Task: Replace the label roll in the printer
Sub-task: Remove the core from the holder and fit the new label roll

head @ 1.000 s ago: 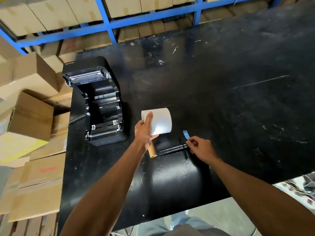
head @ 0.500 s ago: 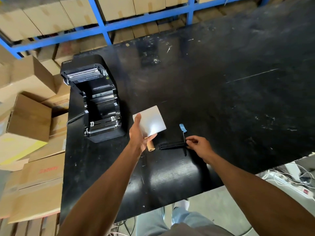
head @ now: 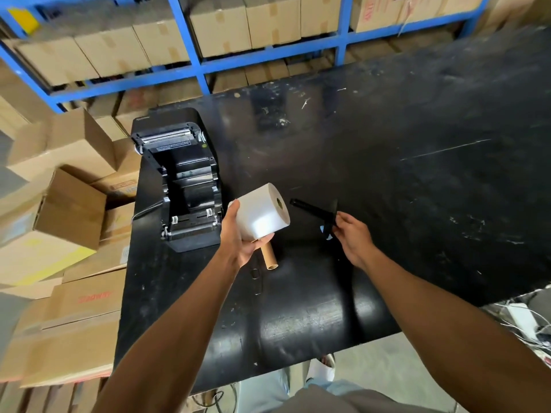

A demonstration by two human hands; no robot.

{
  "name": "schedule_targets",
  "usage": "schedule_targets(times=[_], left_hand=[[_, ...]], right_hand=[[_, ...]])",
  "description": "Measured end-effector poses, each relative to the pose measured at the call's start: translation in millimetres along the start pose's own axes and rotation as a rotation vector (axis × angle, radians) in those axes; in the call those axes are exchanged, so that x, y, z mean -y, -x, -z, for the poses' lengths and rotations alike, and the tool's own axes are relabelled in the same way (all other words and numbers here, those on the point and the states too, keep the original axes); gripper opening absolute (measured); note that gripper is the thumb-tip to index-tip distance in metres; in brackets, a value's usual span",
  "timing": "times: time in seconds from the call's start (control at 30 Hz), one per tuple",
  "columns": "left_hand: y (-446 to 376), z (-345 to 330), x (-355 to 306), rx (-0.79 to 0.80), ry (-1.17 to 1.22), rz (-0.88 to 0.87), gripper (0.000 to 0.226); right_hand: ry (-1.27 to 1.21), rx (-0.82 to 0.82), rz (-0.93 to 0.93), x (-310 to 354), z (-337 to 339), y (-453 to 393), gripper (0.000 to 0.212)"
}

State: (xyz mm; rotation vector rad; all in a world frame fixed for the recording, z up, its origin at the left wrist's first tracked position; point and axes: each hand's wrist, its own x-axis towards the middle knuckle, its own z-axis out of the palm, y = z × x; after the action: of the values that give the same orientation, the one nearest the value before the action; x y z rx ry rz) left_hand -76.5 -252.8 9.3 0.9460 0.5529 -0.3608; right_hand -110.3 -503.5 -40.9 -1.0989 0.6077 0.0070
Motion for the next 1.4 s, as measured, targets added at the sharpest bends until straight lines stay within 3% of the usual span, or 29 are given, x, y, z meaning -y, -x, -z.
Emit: schedule_targets(times=[0.23,0.4,0.5,0.7,1.03,1.33,1.4], left_hand=[[7,7,-13,-0.029,-0.112,-0.051,0.028],[7,8,-19,-0.122,-0.195,-0.124,0.05],[9,4,-21,-0.131,-0.27,-0.213,0.042],[11,-15,-22,-0.122,-0.299,-0.322,0.052],[8,-31,-20,-0.099,-0.283,-0.341,0.061],[6,-36,-20,-0.103,-0.274,-0.331,0.058],[6,-39,-20,-0.105,-0.273,-0.344,0.057]], right_hand=[[0.2,0.08,0.04,10,-26,0,0.032],[0.304,0.124,0.117,23,-34,-1,0.024],[0.348,0.153,0.159,31,-44,1,0.021],[0.412,0.212,0.202,33,-74,4,0.021],[0.419,0.194,0.105,38,-100,7,0.031],[0.281,0.19,-0.151,47,-102,7,0.008],[0.248,0.189,-0.216,47,-102,6,0.015]])
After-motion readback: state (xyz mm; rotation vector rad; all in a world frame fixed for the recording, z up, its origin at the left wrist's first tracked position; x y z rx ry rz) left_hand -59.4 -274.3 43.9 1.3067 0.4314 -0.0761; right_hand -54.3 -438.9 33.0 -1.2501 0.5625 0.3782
